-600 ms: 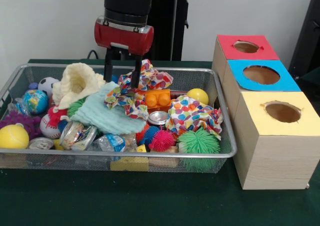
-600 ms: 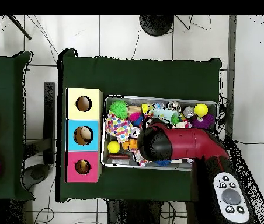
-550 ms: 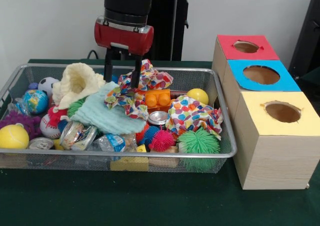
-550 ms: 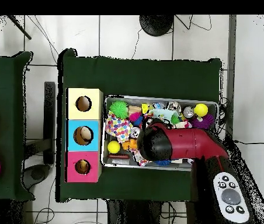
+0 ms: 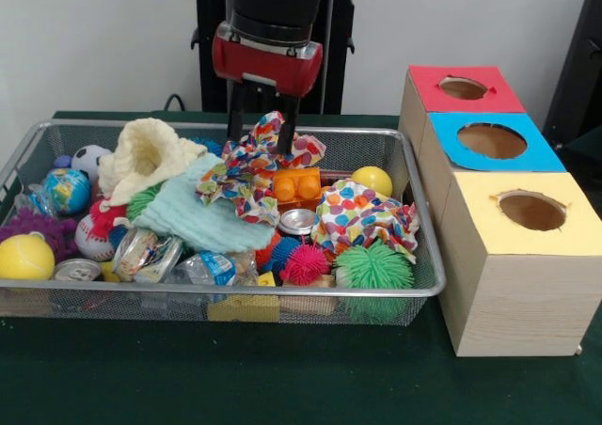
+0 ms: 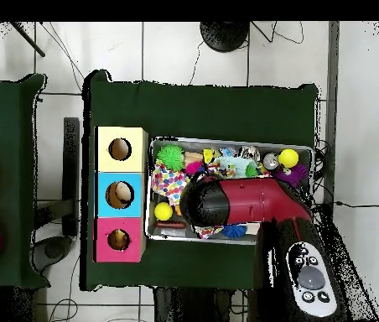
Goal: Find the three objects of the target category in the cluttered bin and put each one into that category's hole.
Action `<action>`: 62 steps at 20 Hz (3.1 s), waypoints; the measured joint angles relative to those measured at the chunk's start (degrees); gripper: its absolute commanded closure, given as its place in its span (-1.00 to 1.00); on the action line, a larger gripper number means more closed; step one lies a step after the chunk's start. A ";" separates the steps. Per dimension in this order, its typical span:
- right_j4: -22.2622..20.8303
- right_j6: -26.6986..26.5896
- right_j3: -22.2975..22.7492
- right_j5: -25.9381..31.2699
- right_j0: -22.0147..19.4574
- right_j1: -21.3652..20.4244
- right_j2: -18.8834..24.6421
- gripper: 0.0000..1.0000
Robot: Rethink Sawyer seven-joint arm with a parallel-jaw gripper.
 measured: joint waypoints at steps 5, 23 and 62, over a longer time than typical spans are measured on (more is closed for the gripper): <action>0.25 0.00 0.13 4.77 -1.13 -3.25 0.50 -1.00; 0.01 0.00 0.10 5.34 -5.93 -3.18 0.86 -1.00; 6.73 0.08 -0.10 -10.90 12.59 11.75 -7.56 -1.00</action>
